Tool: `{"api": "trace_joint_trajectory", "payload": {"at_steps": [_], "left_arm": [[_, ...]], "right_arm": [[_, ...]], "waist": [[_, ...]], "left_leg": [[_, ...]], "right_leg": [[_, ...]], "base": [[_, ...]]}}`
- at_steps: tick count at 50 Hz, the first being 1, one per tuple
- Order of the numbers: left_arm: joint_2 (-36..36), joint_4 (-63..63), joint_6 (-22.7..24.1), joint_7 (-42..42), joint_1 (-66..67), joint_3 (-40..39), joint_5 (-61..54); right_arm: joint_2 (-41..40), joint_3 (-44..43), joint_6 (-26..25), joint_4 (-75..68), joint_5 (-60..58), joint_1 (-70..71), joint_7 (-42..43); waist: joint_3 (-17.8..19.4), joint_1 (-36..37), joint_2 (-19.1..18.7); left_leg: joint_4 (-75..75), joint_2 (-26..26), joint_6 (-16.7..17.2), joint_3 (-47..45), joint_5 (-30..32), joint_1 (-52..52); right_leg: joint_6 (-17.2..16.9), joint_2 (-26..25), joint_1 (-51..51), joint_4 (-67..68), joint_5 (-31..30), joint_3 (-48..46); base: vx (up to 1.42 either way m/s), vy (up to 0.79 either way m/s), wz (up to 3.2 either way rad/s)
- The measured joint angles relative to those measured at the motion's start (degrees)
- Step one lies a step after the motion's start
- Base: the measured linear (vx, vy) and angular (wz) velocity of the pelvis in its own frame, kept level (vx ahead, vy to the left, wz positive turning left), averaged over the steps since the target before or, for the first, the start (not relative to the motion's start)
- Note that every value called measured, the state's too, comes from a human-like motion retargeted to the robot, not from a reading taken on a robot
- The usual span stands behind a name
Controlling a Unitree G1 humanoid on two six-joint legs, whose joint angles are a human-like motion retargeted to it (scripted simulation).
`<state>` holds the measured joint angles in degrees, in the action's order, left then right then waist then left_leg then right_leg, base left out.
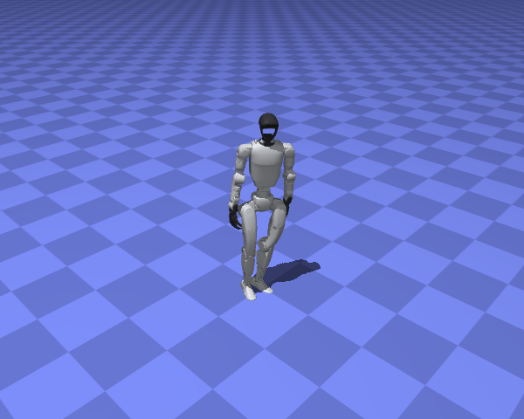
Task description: In place motions
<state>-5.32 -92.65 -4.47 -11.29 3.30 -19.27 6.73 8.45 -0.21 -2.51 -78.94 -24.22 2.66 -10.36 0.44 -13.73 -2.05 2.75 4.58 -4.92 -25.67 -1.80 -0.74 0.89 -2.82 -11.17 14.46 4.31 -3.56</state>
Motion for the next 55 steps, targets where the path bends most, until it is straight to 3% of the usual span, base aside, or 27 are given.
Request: {"api": "trace_joint_trajectory", "payload": {"at_steps": [6,12,17,21,41,48,55], "left_arm": [[-1.16,0.63,-0.26,-0.21,-0.04,0.55,0.43],[-2.49,1.79,-0.60,0.42,-1.34,0.04,0.16],[-2.57,3.29,-0.29,1.15,-2.04,-1.00,-1.47],[-2.88,3.84,-0.36,1.23,-3.23,-1.33,-2.37],[0.00,3.42,0.50,0.85,-5.71,3.14,-0.70],[0.75,2.70,2.65,4.67,-3.16,1.66,-2.54],[0.10,2.98,2.81,6.09,-0.86,-0.10,-4.07]], "right_arm": [[0.16,0.74,0.32,0.20,0.45,-0.26,-0.16],[1.56,-0.32,-0.24,-3.05,0.71,-1.40,1.02],[2.69,-1.69,-1.27,-5.66,0.87,-2.73,2.76],[3.06,-2.69,-1.56,-7.06,1.78,-2.85,3.62],[0.13,-2.35,-2.10,-4.67,1.09,-1.20,2.09],[0.09,-2.34,-1.97,-2.95,-0.18,-0.69,1.57],[0.26,-2.43,-2.10,-1.58,1.39,-0.90,0.57]], "waist": [[0.30,-1.20,-1.80],[-0.87,4.27,-1.33],[-1.80,1.34,-3.94],[-2.78,0.87,-3.35],[-5.84,-4.42,-6.05],[-7.08,-5.23,-7.25],[-7.32,-5.42,-3.84]], "left_leg": [[0.75,-3.08,1.35,-8.81,-1.03,-0.58],[1.45,-4.73,3.25,-22.61,-2.87,0.39],[1.18,-7.85,4.29,-25.82,-3.63,0.17],[1.51,-7.41,5.12,-30.25,-4.24,0.52],[1.05,-9.94,8.95,-39.90,-5.30,2.32],[-1.51,-11.55,10.93,-43.63,-5.41,4.91],[-10.06,-13.15,8.75,-43.89,-0.37,8.58]], "right_leg": [[3.66,2.18,-1.38,0.93,4.12,-11.56],[3.85,7.49,-0.18,3.75,10.25,-25.83],[5.09,10.19,3.71,3.52,10.63,-45.99],[3.97,10.60,6.27,0.14,5.13,-53.92],[5.10,3.33,1.46,-6.73,4.26,-38.36],[6.36,0.77,1.50,-9.62,4.13,-32.73],[7.52,2.82,2.54,-10.23,4.22,-26.60]], "base": [[-0.22,0.07,-1.45],[-0.18,0.12,-2.01],[-0.17,0.10,-0.80],[-0.21,0.07,-0.97],[-0.21,0.04,-0.59],[-0.17,0.06,-0.71],[-0.17,0.04,-0.68]]}}
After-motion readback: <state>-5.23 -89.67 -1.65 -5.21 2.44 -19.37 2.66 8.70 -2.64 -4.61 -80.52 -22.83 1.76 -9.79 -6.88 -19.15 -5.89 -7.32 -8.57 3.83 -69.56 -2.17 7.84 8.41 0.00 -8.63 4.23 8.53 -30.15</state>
